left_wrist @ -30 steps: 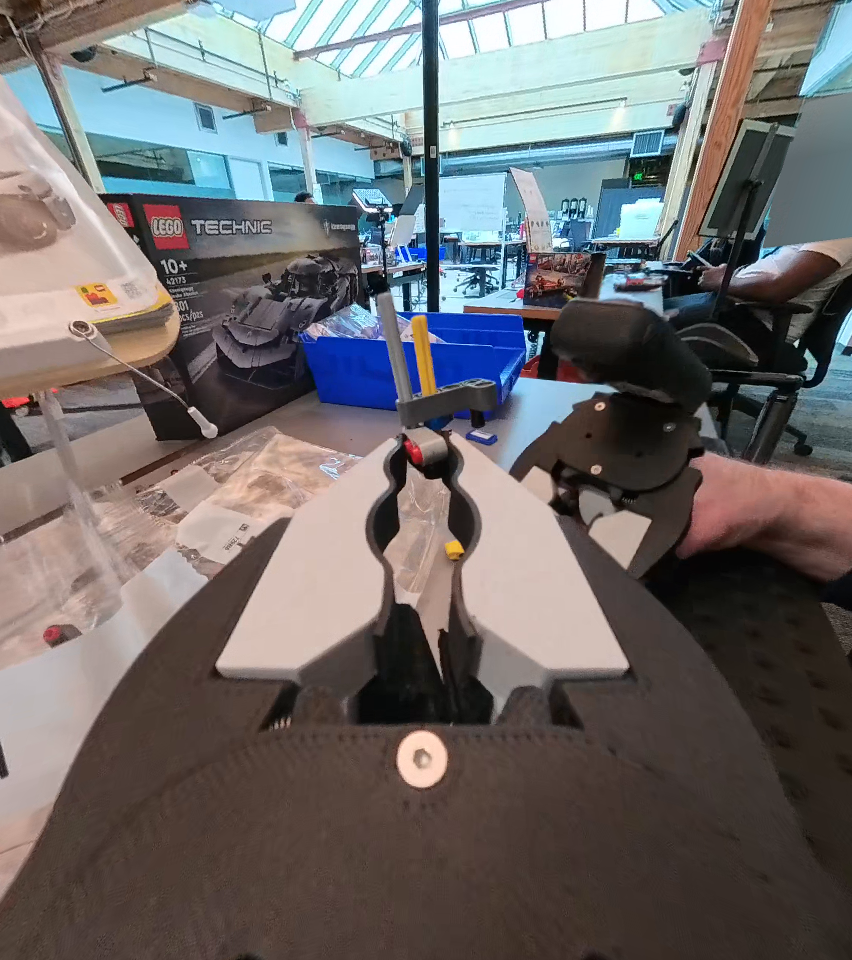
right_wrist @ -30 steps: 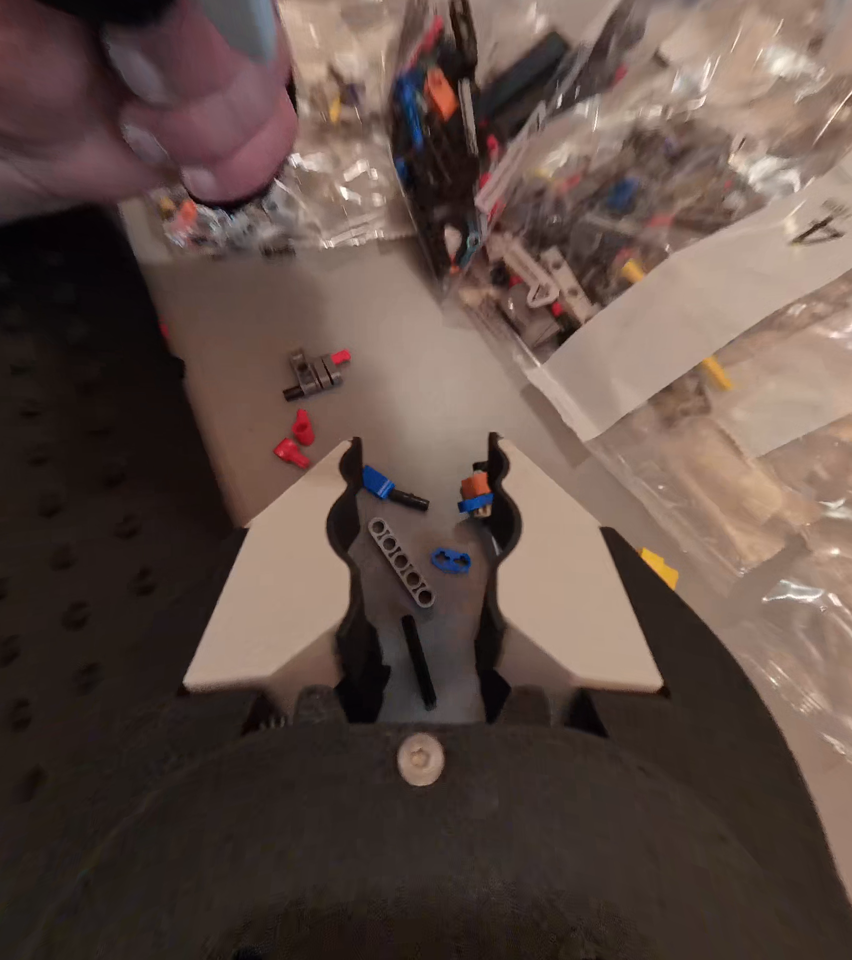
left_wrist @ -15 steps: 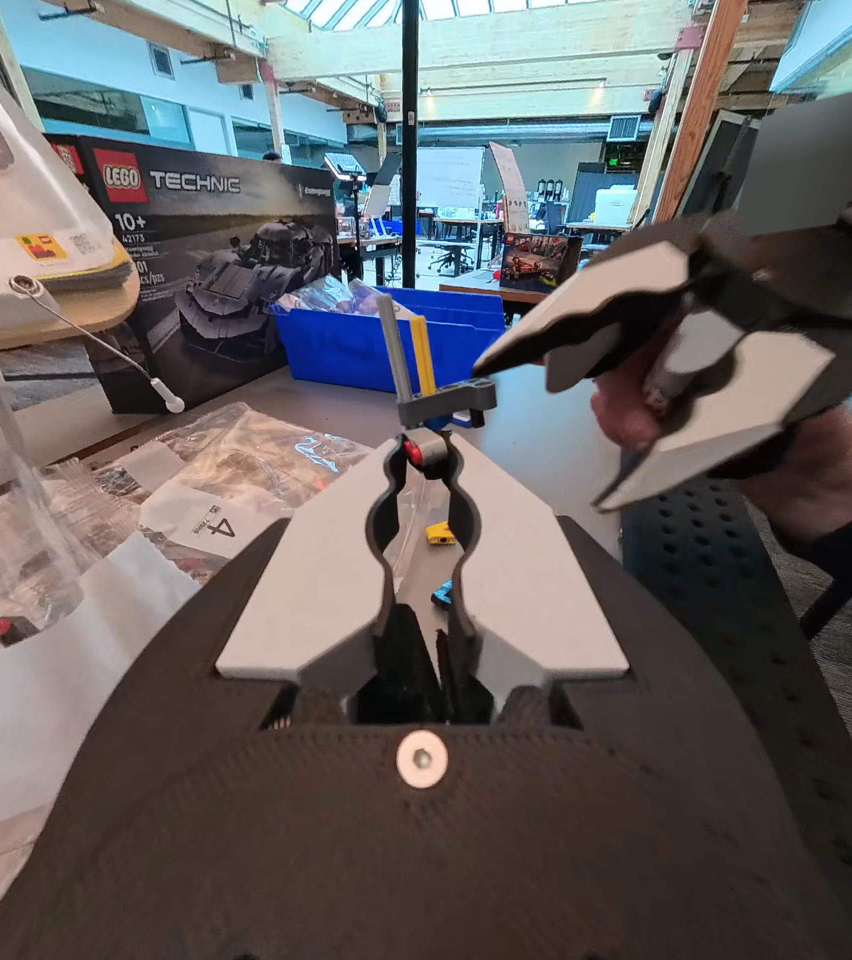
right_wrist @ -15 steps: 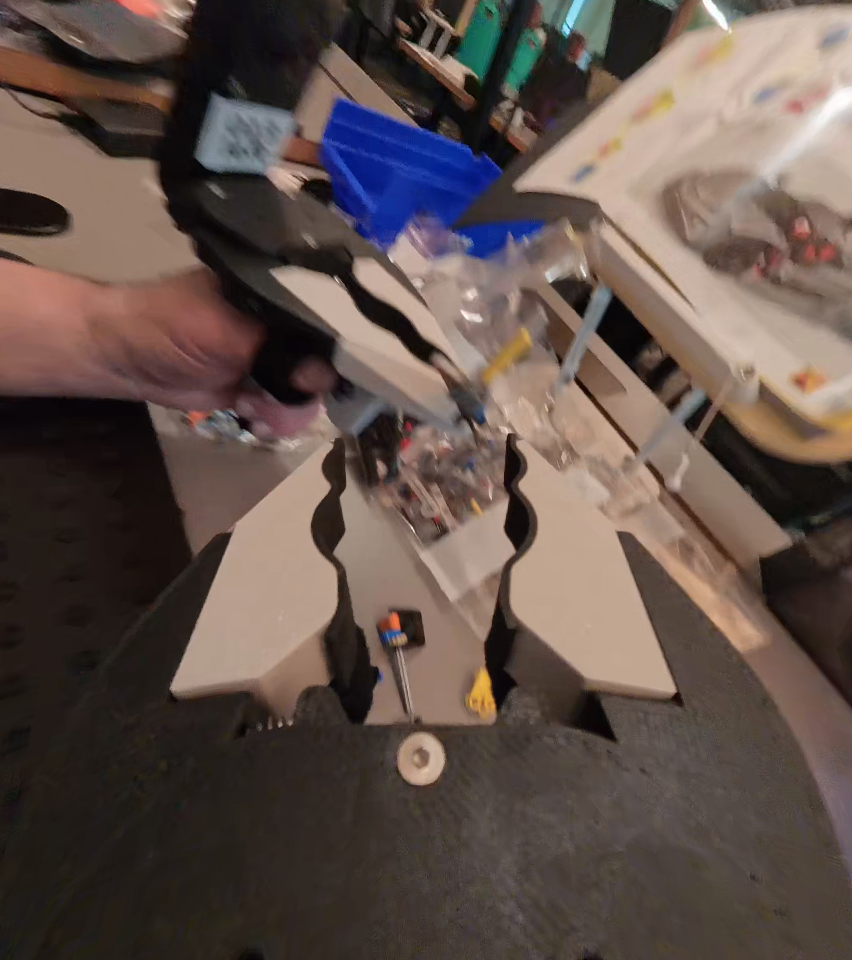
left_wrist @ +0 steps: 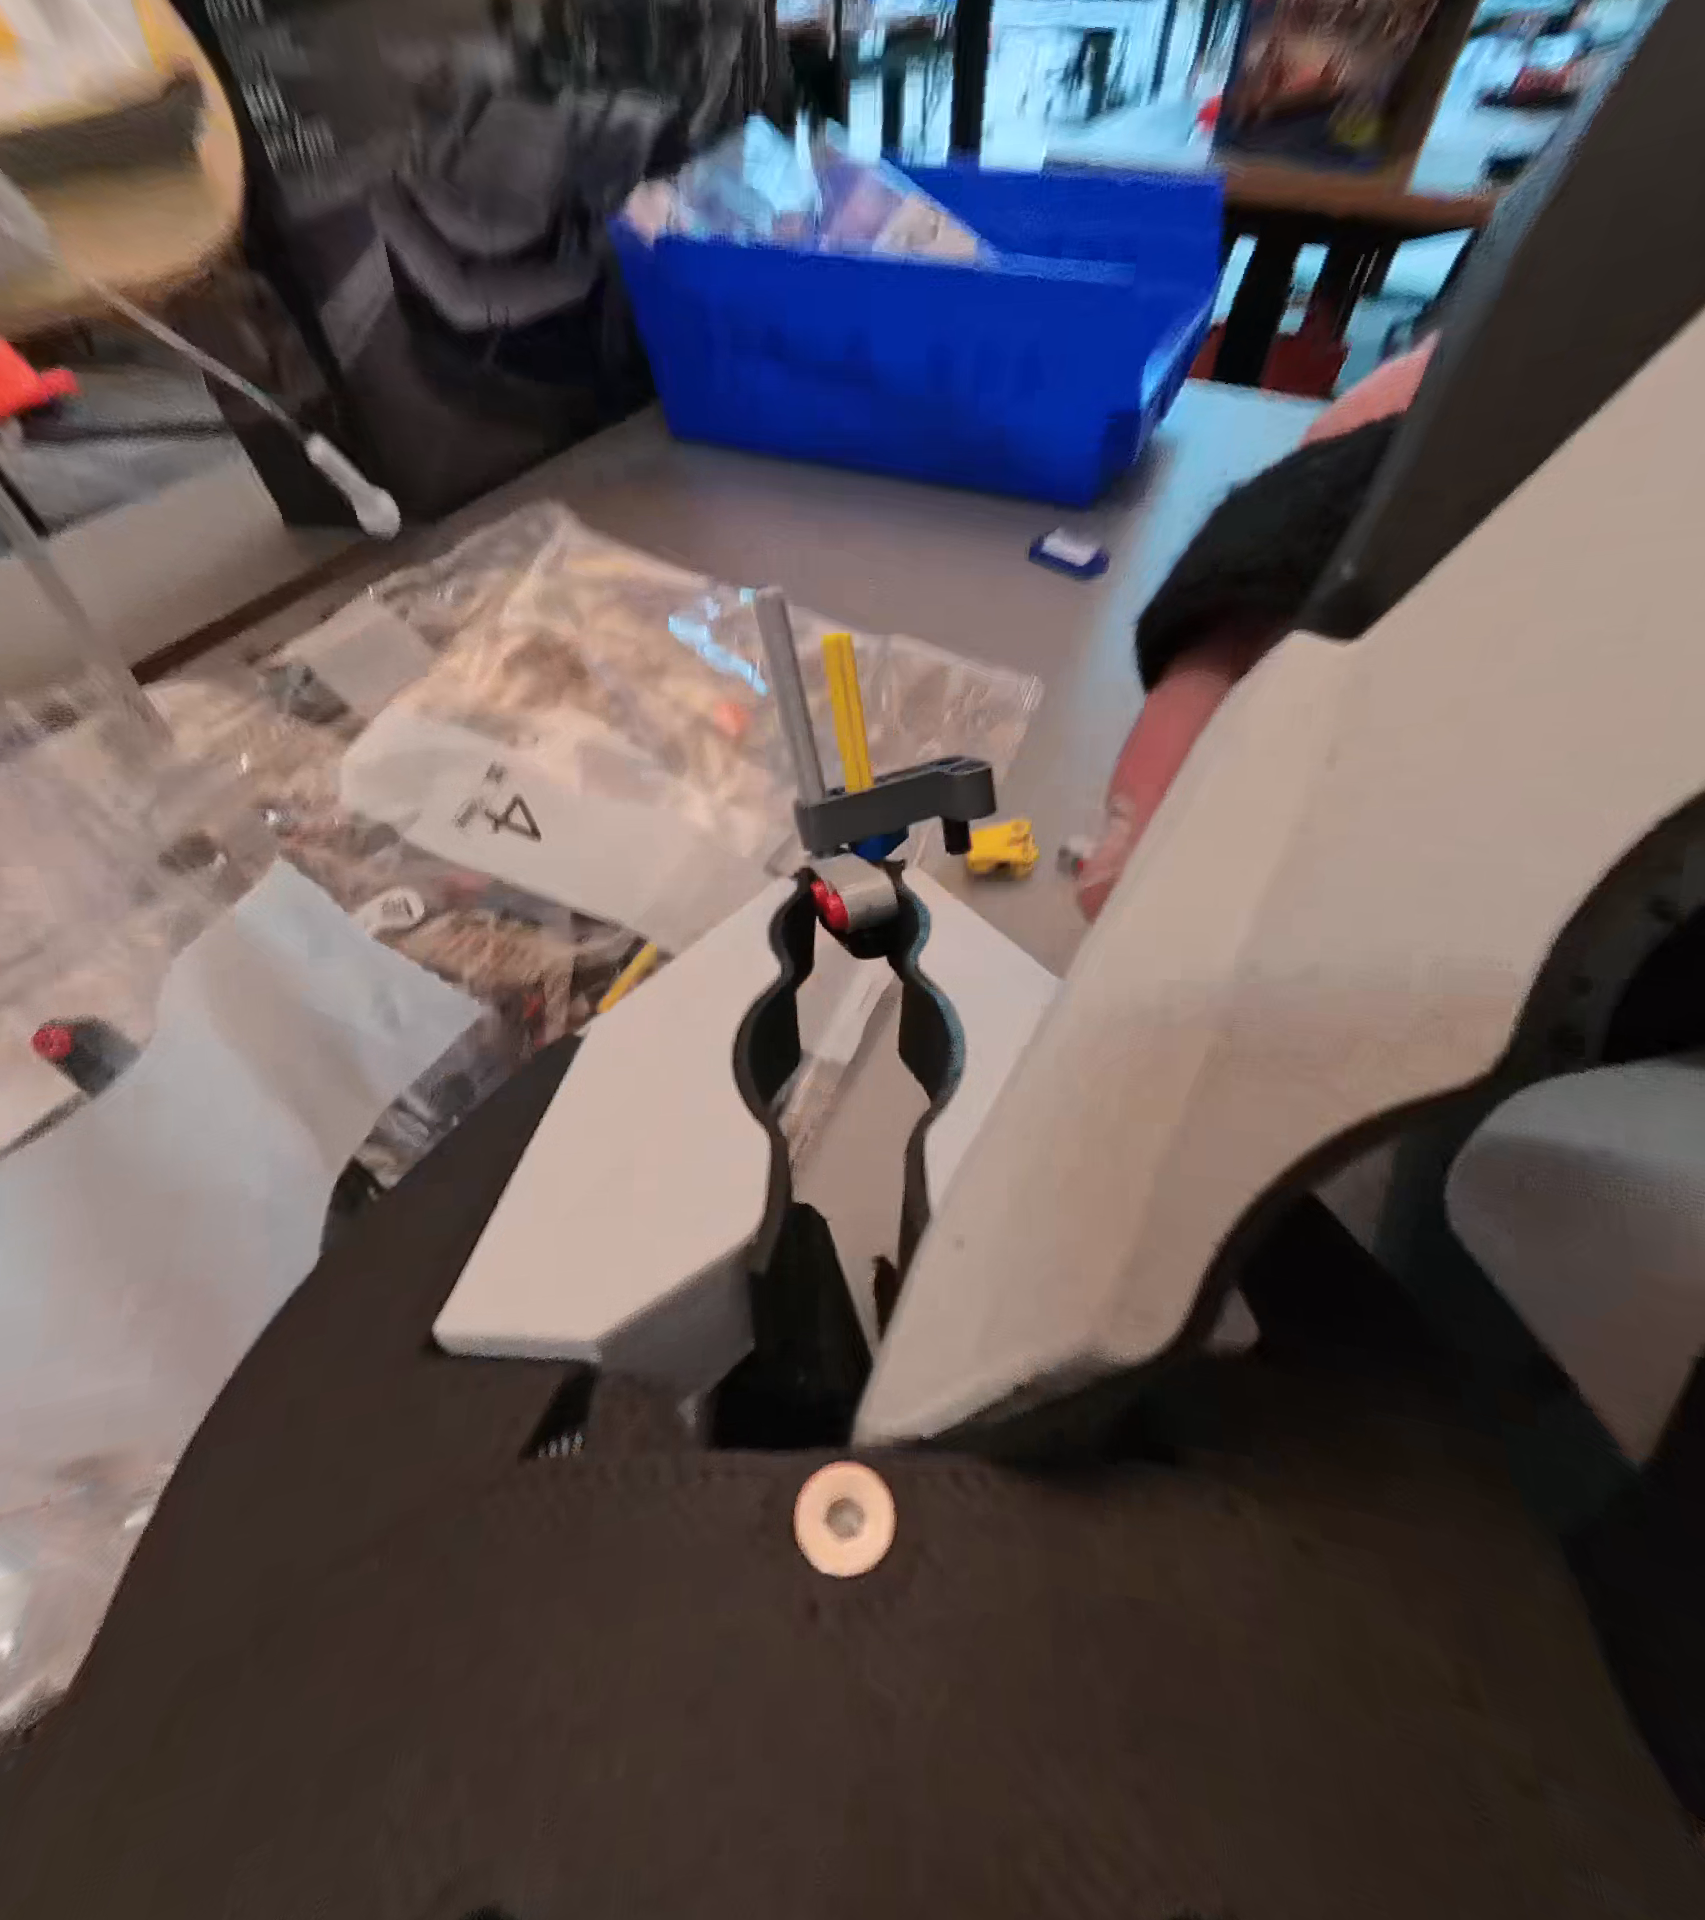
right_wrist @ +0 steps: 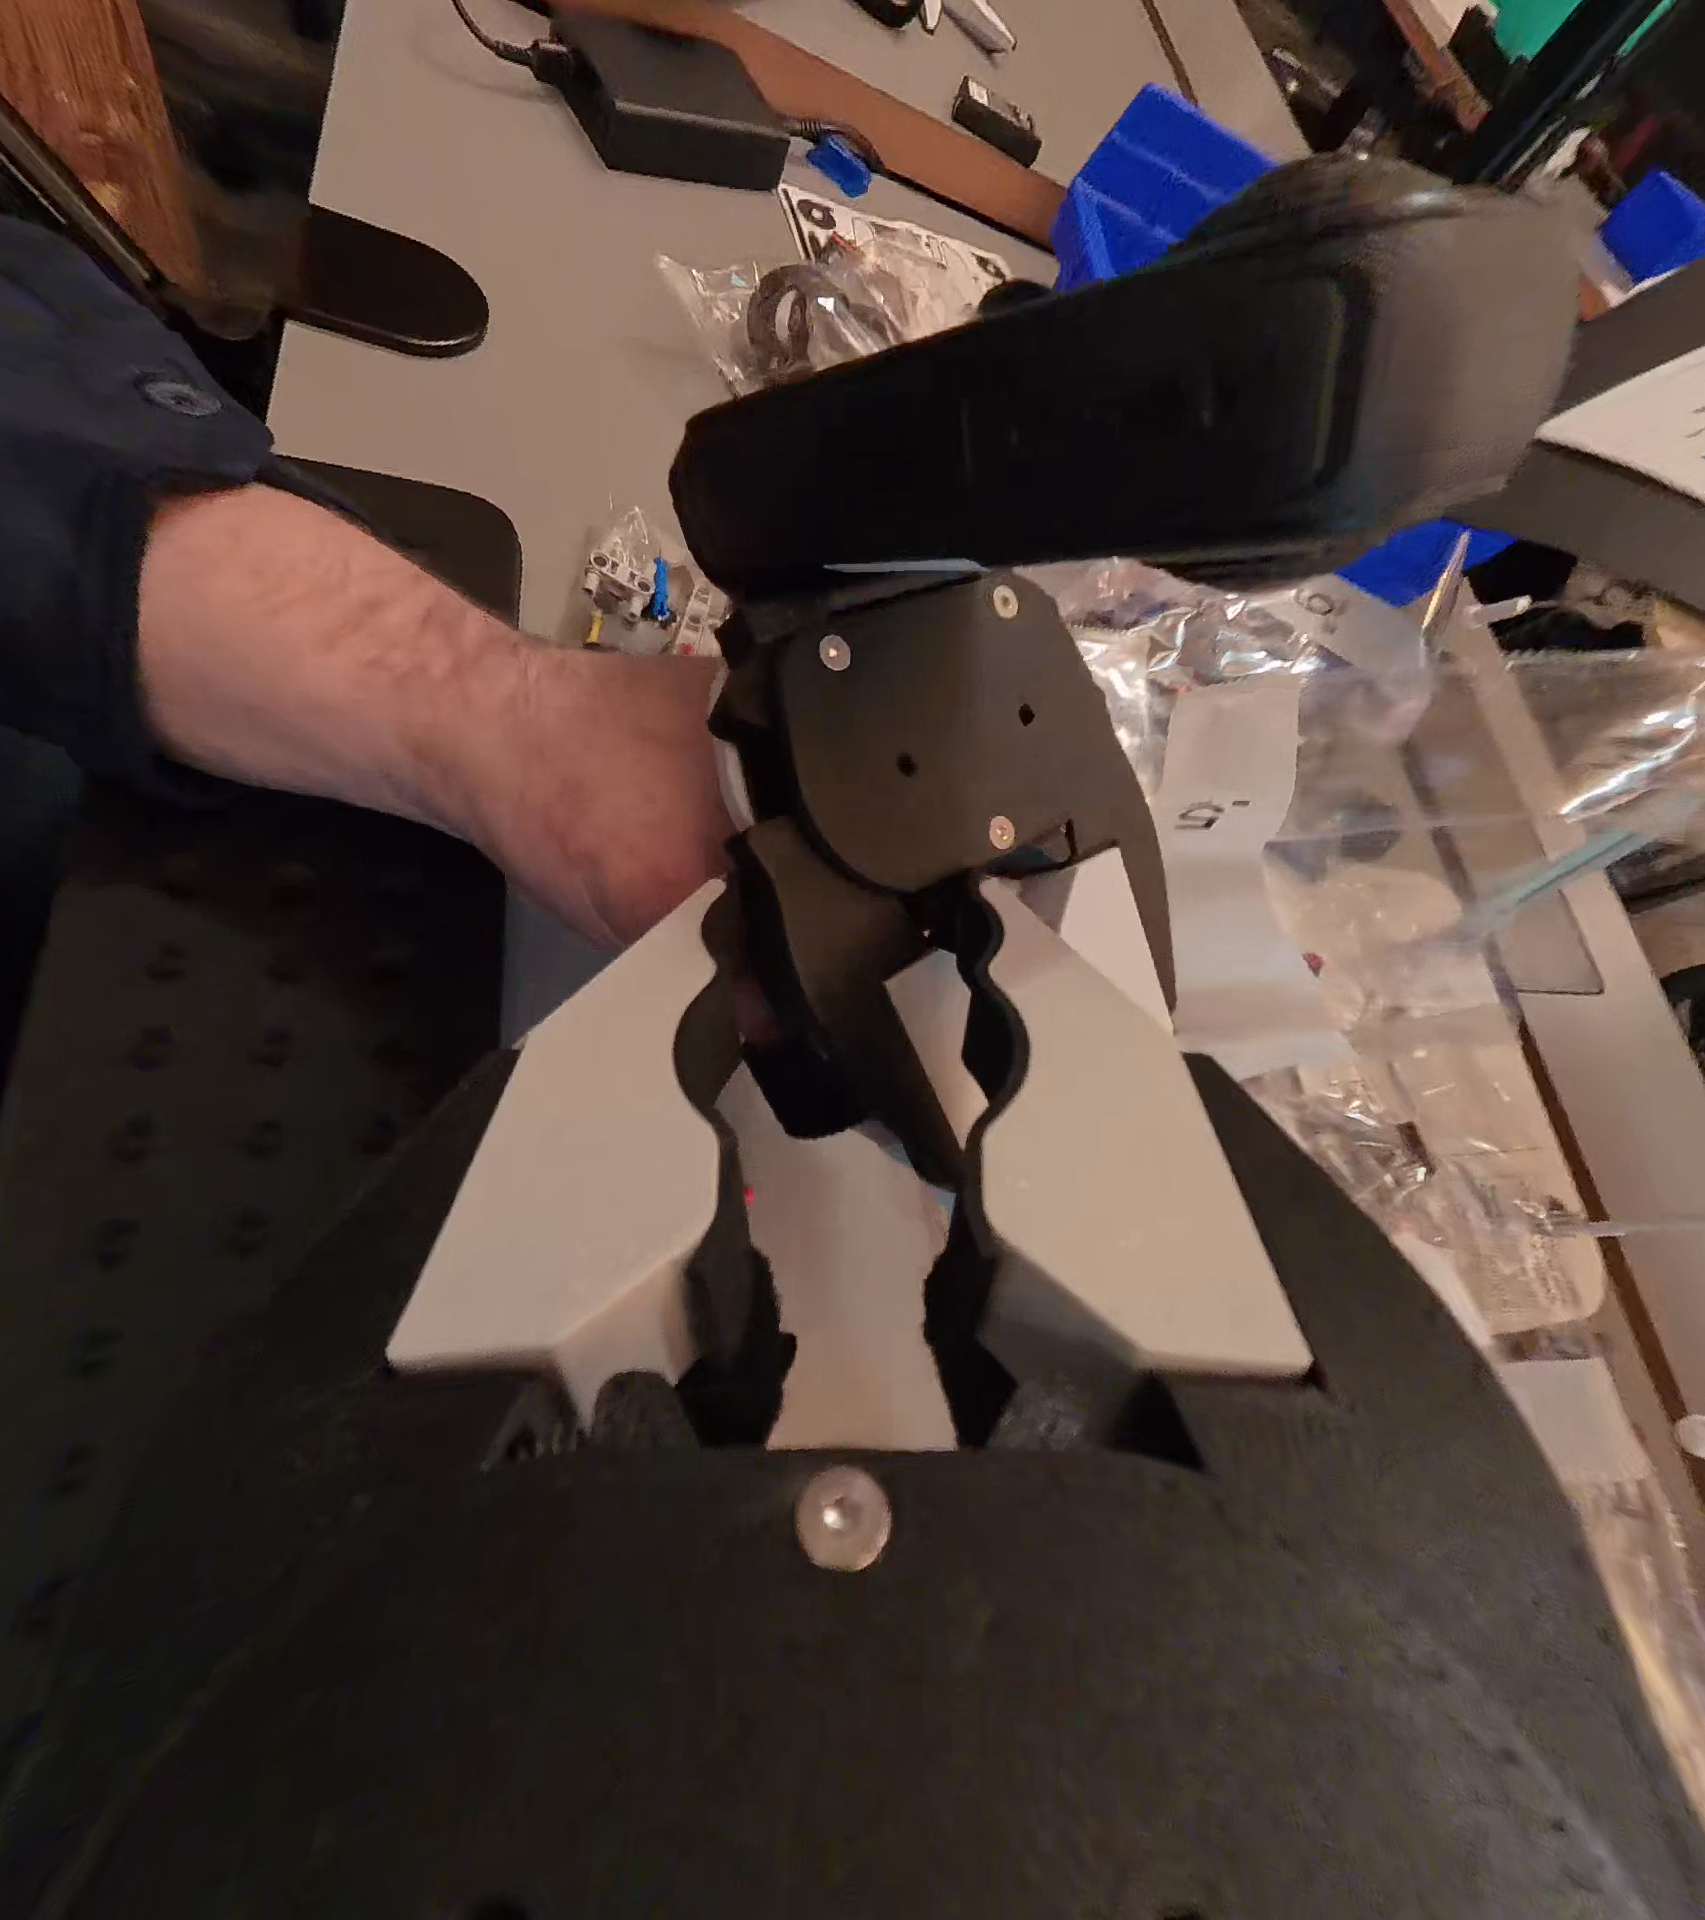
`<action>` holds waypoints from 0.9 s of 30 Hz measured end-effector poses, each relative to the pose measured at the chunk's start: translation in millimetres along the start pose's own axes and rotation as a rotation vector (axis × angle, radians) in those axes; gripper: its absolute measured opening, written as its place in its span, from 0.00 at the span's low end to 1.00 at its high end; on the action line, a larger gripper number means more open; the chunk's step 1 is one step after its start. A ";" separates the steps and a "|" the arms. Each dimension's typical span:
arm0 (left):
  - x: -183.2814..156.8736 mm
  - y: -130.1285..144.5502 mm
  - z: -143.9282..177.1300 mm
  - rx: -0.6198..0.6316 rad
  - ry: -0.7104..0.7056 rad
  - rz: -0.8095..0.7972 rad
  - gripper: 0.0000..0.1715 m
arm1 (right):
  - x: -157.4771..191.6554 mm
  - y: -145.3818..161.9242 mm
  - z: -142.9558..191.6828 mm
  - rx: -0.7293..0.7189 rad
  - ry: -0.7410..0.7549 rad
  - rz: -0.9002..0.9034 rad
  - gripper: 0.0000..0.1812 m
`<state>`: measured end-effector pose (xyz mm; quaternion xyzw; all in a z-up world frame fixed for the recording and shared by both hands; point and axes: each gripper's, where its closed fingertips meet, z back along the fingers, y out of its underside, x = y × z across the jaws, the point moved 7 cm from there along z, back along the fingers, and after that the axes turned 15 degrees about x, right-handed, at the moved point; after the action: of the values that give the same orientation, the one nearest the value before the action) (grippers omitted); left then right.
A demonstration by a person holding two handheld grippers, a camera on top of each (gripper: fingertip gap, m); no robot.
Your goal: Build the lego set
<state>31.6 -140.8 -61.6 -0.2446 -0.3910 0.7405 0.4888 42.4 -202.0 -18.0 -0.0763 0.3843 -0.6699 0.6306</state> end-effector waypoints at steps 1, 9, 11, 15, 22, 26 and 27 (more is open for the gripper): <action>-0.3 2.6 -2.9 0.031 0.008 0.006 0.07 | -1.1 3.0 -1.1 -0.006 -0.015 -0.006 0.21; 3.6 9.2 -10.0 0.121 -0.050 0.010 0.09 | -2.8 9.8 -4.8 0.012 -0.043 -0.022 0.20; 4.8 10.9 -12.9 0.140 -0.061 0.013 0.11 | -3.3 11.5 -6.1 0.036 -0.036 -0.020 0.21; 7.1 14.5 -14.2 0.172 -0.098 -0.006 0.10 | -1.5 11.0 -8.2 0.095 -0.004 0.005 0.20; 10.2 18.0 -18.0 0.204 -0.157 -0.009 0.12 | 1.4 9.2 -10.2 0.248 0.071 0.061 0.21; 12.3 15.2 -17.1 0.212 -0.183 -0.006 0.12 | 0.2 8.7 -4.9 0.228 0.100 0.040 0.21; 12.4 16.0 -17.2 0.214 -0.179 0.002 0.12 | 1.2 8.0 -2.0 0.194 0.103 0.027 0.22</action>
<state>30.8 -127.0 -84.3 -0.1247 -0.3517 0.7972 0.4745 47.3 -201.5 -24.8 0.0251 0.3506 -0.6984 0.6235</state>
